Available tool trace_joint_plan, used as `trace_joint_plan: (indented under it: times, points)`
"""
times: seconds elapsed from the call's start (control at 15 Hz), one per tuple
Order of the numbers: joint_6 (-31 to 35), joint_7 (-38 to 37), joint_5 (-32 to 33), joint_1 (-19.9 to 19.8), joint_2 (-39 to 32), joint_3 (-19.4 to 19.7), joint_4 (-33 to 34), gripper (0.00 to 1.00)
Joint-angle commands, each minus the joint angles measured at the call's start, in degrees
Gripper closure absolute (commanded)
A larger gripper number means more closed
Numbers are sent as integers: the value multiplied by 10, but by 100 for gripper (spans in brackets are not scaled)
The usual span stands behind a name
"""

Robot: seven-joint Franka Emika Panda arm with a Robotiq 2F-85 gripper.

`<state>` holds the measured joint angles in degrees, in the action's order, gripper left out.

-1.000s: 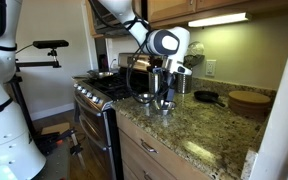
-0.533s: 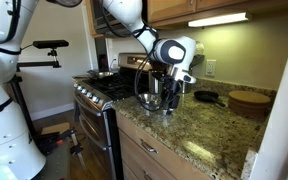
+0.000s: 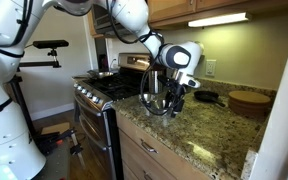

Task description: Stack the metal bowls

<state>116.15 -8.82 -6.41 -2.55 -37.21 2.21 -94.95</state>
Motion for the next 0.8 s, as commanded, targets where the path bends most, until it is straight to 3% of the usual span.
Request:
trace_joint_plan:
  times: [0.0, 0.2, 0.73]
  points:
    - [-9, 13, -14, -11, -17, -4, 30, 22]
    - [-9, 11, -13, -11, -24, -4, 40, 35]
    - [-7, 10, -13, -13, -27, -3, 42, 89]
